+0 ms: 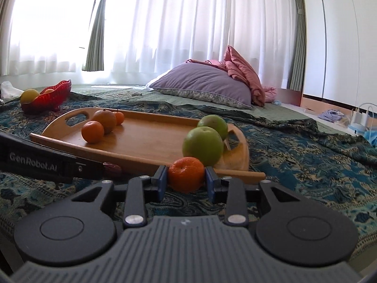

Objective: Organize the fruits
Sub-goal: 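Close the left gripper on the second date while the right tool holds the tangerine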

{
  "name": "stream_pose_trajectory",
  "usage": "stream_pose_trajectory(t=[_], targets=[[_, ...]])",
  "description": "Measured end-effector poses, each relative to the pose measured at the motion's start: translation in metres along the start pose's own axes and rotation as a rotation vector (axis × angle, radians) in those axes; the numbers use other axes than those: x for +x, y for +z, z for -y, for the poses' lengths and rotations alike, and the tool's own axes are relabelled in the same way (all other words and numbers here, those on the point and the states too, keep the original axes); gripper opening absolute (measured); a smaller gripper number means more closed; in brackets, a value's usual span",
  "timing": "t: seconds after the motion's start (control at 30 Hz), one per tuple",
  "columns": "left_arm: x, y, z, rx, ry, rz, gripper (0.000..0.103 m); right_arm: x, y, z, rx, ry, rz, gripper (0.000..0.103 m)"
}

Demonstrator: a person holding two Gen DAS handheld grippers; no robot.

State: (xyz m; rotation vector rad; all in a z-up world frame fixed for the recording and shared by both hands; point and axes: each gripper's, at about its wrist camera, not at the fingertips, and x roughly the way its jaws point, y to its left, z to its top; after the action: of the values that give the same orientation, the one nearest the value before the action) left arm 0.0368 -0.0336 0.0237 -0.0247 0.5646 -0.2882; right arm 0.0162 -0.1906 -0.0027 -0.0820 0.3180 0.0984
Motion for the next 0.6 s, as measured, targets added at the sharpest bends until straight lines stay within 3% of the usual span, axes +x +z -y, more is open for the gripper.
stream_pose_trajectory(t=[0.27,0.6], targets=[[0.015,-0.002,0.022,0.037,0.028,-0.008,0.037,-0.002,-0.005,0.009,0.072,-0.006,-0.016,0.04],[0.026,-0.001,0.022,0.036,0.059,-0.011,0.027,-0.002,-0.009,0.006,0.09,0.01,-0.025,0.04]])
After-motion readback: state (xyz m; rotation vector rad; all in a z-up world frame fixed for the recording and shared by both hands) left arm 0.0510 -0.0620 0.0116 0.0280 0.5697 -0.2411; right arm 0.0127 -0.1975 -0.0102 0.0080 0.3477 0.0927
